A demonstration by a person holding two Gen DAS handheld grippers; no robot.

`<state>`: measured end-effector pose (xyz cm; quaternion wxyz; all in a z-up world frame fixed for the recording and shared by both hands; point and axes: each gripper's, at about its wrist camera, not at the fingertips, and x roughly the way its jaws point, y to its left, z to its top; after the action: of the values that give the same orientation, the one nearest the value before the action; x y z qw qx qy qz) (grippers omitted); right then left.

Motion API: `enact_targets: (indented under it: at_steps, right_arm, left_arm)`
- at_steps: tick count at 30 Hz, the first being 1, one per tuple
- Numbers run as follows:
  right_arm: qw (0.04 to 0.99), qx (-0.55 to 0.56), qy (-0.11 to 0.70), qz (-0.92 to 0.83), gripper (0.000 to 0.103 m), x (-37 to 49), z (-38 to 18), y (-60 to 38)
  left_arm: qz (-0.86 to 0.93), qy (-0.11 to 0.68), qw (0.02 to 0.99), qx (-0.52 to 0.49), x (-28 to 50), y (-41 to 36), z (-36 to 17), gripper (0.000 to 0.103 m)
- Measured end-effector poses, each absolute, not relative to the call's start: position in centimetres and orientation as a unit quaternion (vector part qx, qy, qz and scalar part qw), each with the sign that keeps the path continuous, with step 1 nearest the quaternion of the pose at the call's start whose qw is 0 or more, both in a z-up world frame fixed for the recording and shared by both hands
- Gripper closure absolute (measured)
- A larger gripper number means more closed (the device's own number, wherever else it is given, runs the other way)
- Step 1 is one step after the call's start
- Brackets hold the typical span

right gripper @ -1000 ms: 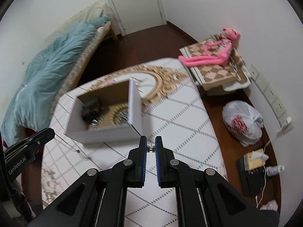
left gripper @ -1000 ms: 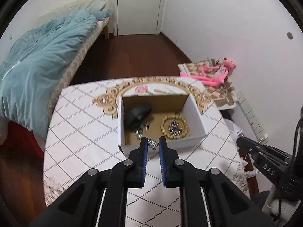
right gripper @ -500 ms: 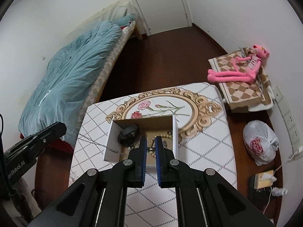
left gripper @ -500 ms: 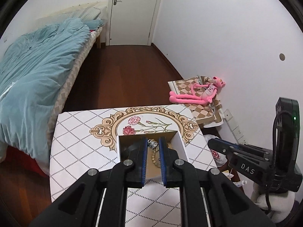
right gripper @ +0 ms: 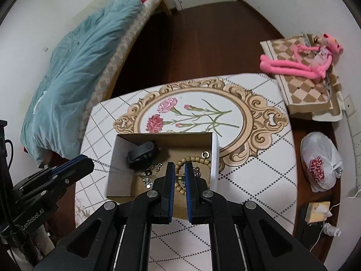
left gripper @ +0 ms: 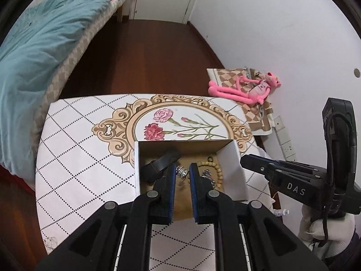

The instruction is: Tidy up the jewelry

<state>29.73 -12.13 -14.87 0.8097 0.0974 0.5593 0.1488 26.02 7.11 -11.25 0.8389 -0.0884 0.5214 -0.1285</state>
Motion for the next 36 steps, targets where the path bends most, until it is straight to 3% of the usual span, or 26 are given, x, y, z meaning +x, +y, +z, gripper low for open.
enact_targets:
  at_steps: [6,7,8,9,10,11,14,16,19,21,24,25,27,30,36]
  right_arm:
    - [0.788,0.085,0.587,0.163,0.094,32.0,-17.6,-10.5]
    - [0.785,0.083,0.592,0.162,0.094,32.3,-17.9,-10.3]
    - [0.783,0.080,0.596,0.159,0.093,32.7,-18.1,-10.1]
    - [0.781,0.077,0.599,0.156,0.093,33.0,-18.3,-9.9]
    - [0.782,0.076,0.599,0.153,0.087,33.2,-18.3,-9.9]
    - [0.784,0.078,0.597,0.150,0.076,33.3,-18.3,-10.0]
    - [0.790,0.089,0.589,0.149,0.051,33.6,-17.8,-10.3]
    - [0.796,0.092,0.581,0.145,0.051,33.6,-17.2,-10.6]
    - [0.805,0.080,0.572,0.136,0.051,33.4,-16.2,-10.8]
    - [0.814,0.062,0.564,0.122,0.046,32.8,-15.5,-10.9]
    - [0.826,0.027,0.556,0.092,0.016,31.5,-15.2,-11.1]
    - [0.829,0.012,0.553,0.079,0.013,31.0,-15.3,-11.2]
    - [0.831,-0.009,0.553,0.058,0.012,29.8,-15.7,-11.3]
    - [0.830,-0.022,0.556,0.040,0.003,28.3,-16.7,-11.4]
    - [0.830,-0.028,0.557,0.016,0.003,26.1,-17.6,-12.0]
  left_arm:
    - [-0.114,0.551,0.819,-0.111,27.4,7.5,-13.1,0.091]
    - [-0.106,0.555,0.818,-0.110,27.6,7.5,-13.3,0.082]
    - [-0.088,0.561,0.817,-0.100,27.8,7.5,-13.4,0.060]
    - [-0.076,0.562,0.818,-0.094,28.0,7.7,-13.5,0.044]
    - [-0.069,0.558,0.822,-0.093,28.0,7.9,-13.5,0.022]
    - [-0.062,0.552,0.827,-0.095,27.9,8.2,-13.3,0.018]
    - [-0.051,0.544,0.833,-0.090,27.8,8.7,-12.8,0.018]
    - [-0.042,0.542,0.836,-0.079,27.8,8.8,-12.6,0.016]
    - [-0.022,0.533,0.844,-0.057,27.3,9.0,-12.3,0.002]
    - [-0.010,0.526,0.849,-0.045,26.7,9.0,-12.3,0.002]
    - [0.009,0.510,0.860,-0.028,25.6,8.9,-12.4,0.001]
    - [0.014,0.507,0.861,-0.024,25.3,8.9,-12.5,0.001]
    - [0.025,0.505,0.862,-0.014,24.7,8.8,-12.9,0.001]
    - [0.035,0.511,0.859,-0.005,24.2,8.5,-13.7,0.001]
    - [0.037,0.515,0.856,-0.005,23.2,8.1,-14.2,0.000]
